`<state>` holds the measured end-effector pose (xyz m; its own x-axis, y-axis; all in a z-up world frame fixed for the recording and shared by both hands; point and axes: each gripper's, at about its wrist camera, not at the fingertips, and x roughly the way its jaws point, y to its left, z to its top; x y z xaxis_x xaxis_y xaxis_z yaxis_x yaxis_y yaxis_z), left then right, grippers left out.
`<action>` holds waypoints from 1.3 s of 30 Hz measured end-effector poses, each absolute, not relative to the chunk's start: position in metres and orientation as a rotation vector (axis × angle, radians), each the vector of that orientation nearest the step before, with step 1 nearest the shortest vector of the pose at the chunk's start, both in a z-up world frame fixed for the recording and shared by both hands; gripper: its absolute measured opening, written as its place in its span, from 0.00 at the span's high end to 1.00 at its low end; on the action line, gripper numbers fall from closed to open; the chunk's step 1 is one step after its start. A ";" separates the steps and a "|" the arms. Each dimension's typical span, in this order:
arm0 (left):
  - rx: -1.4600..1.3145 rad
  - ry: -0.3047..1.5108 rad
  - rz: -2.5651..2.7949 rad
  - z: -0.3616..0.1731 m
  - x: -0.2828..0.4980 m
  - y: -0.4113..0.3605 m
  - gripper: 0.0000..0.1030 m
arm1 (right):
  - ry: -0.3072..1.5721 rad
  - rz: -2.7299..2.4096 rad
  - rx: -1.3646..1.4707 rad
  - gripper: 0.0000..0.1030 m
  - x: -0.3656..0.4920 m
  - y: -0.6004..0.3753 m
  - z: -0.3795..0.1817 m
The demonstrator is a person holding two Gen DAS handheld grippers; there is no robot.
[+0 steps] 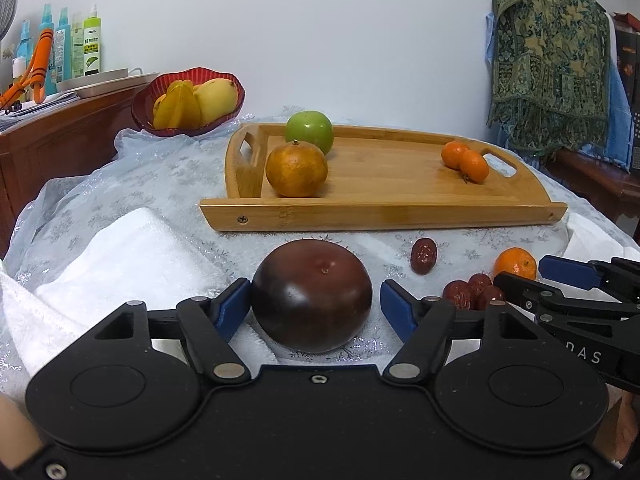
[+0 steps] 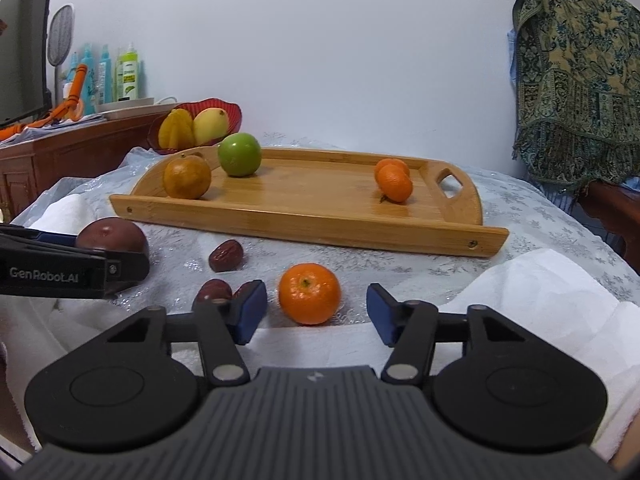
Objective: Organize fruits
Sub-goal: 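Grasp the dark purple fruit with the left gripper while the right gripper grasps a tangerine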
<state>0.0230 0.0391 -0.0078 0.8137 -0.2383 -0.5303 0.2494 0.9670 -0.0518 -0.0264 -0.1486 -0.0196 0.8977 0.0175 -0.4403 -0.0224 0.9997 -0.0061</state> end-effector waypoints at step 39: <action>0.051 0.576 -0.246 -0.016 0.026 0.036 0.38 | 0.482 0.010 0.006 0.60 -0.018 -0.148 -0.026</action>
